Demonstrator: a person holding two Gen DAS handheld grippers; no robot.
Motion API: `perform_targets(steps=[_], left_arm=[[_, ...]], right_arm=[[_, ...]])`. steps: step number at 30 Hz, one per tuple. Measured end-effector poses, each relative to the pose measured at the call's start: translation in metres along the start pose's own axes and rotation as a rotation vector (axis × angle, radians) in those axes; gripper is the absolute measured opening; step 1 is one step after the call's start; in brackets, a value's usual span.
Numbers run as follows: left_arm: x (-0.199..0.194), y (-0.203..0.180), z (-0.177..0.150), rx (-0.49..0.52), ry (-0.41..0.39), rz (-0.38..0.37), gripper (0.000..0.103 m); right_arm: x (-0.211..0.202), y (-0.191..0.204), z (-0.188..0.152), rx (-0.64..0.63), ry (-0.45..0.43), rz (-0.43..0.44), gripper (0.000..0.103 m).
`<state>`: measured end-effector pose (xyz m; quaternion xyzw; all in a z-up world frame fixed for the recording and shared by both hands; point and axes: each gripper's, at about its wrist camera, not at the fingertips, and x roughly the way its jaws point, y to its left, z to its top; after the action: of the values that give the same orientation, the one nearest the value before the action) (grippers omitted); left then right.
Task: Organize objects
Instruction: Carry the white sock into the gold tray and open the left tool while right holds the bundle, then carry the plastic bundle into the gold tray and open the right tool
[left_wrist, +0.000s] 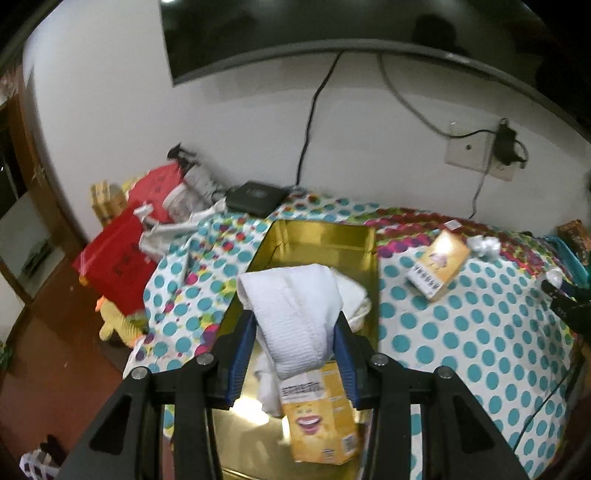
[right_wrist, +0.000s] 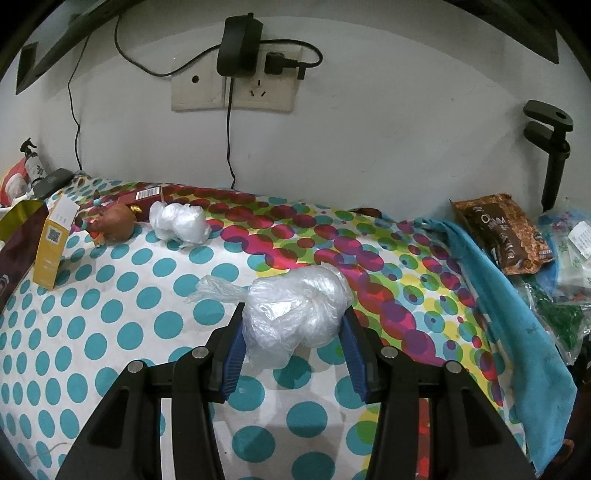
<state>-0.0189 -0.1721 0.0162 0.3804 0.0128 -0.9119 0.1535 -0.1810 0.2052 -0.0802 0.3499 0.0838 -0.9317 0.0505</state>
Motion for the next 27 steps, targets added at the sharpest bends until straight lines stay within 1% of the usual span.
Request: perform_targets(steps=[4,10,15,18,20,21,27], left_arm=[[0.015,0.01,-0.003,-0.007,0.047,-0.006,0.044],[0.038,0.007,0.002,0.014,0.086,-0.009,0.044],[0.041,0.001,0.009,0.055,0.051,0.033,0.046],[0.041,0.002,0.011,0.044,0.039,0.034,0.049],[0.041,0.004,0.012,0.032,0.039,0.033,0.053],[0.041,0.005,0.012,0.025,0.039,0.035,0.058],[0.035,0.005,0.011,0.034,0.021,0.063,0.061]], right_arm=[[0.001,-0.001,0.0,0.007,0.003,-0.002,0.044],[0.003,-0.002,0.0,0.012,0.014,-0.004,0.044],[0.006,-0.001,0.0,0.007,0.029,-0.007,0.044],[0.006,-0.001,0.0,0.007,0.032,-0.011,0.044],[0.007,-0.001,0.001,0.004,0.033,-0.014,0.044],[0.006,0.0,0.001,0.0,0.032,-0.015,0.044],[0.006,0.002,0.001,-0.014,0.032,-0.032,0.044]])
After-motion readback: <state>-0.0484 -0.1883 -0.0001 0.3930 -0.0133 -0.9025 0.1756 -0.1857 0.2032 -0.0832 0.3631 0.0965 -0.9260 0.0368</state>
